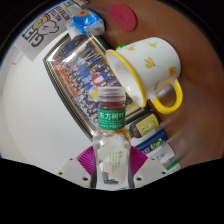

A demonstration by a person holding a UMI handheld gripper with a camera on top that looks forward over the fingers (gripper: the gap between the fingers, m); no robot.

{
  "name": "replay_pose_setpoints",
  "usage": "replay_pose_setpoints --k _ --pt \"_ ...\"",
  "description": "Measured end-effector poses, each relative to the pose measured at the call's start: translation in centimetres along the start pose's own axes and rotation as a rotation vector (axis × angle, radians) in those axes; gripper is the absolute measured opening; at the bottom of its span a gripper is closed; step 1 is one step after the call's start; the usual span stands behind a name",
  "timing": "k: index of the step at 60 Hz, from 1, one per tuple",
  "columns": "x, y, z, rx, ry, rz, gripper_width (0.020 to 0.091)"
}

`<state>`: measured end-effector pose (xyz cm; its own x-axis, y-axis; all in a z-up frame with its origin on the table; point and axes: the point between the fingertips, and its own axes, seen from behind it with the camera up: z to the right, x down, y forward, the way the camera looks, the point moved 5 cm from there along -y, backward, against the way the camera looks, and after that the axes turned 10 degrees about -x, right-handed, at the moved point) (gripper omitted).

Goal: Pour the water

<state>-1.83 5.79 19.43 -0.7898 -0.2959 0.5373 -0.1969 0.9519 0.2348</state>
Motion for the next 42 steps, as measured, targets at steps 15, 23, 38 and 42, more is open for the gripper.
replay_pose_setpoints --k 15,23,38,42 --pt "0.3 -0.3 -0.3 0.178 -0.374 -0.136 0.0422" --pt "-1.0 -0.5 -3.6 0.264 -0.859 -0.242 0.0421" --pt "-9.5 -0.9 -11.9 0.363 -1.727 -0.254 0.0424" --pt "-12.7 -1.2 -12.1 0.422 -1.896 -0.258 0.0422"
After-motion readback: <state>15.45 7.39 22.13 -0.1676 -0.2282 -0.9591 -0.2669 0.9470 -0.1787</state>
